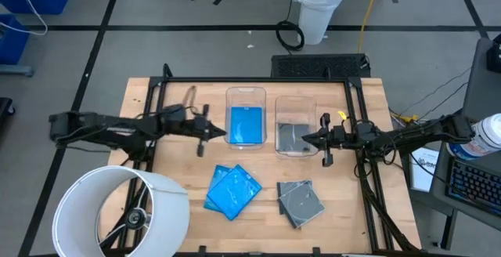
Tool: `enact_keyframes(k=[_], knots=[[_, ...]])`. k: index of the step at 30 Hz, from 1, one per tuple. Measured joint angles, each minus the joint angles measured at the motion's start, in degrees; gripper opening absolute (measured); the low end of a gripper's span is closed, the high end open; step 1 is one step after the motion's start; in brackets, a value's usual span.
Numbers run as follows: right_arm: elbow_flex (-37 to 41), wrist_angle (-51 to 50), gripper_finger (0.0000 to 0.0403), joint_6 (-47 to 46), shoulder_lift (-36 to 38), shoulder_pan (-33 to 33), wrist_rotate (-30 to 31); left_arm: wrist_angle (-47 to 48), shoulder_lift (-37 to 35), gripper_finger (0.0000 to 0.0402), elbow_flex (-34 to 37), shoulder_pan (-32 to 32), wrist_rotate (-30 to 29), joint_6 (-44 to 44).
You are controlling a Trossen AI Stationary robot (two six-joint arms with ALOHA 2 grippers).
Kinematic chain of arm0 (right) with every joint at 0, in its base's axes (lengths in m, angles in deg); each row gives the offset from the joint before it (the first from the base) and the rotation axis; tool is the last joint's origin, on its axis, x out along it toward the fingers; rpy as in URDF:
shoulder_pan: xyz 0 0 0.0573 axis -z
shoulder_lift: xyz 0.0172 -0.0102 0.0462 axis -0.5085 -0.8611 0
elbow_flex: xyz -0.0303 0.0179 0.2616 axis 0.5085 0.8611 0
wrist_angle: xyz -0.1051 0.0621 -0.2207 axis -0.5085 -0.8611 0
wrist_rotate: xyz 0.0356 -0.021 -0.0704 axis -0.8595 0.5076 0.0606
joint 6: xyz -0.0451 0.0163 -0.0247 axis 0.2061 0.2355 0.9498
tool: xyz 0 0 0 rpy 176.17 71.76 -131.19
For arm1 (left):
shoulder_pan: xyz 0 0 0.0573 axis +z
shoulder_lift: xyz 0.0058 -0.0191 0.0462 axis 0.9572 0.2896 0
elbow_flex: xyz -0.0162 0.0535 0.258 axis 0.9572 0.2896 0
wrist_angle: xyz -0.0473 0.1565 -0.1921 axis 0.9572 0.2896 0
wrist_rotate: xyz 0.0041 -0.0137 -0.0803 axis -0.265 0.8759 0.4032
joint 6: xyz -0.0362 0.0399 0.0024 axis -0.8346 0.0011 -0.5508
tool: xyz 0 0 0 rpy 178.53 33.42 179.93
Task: Pick & place jewel cases by type
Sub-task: Put the black CD case into the right transparent bin
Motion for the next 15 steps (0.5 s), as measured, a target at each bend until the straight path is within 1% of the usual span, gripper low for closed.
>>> enact_keyframes(k=[3,7,11,15], knots=[[0.0,0.1,0.0001,0.0,0.0,0.0,0.0,-0.2,9.6,0.0002,-7.0,-1.3,0.2,0.6],[0.0,0.0,0.0001,0.0,0.0,0.0,-0.1,0.0,20.4,0.0001,-16.2,-3.7,4.2,3.4],[0.0,-2.3,0.0003,0.0,0.0,0.0,-0.2,1.4,28.1,0.0001,-25.4,-6.0,5.9,4.8],[0.0,-3.6,0.0004,-1.3,0.0,0.0,-0.1,6.1,34.2,0.0002,-34.2,-8.3,7.9,6.1]])
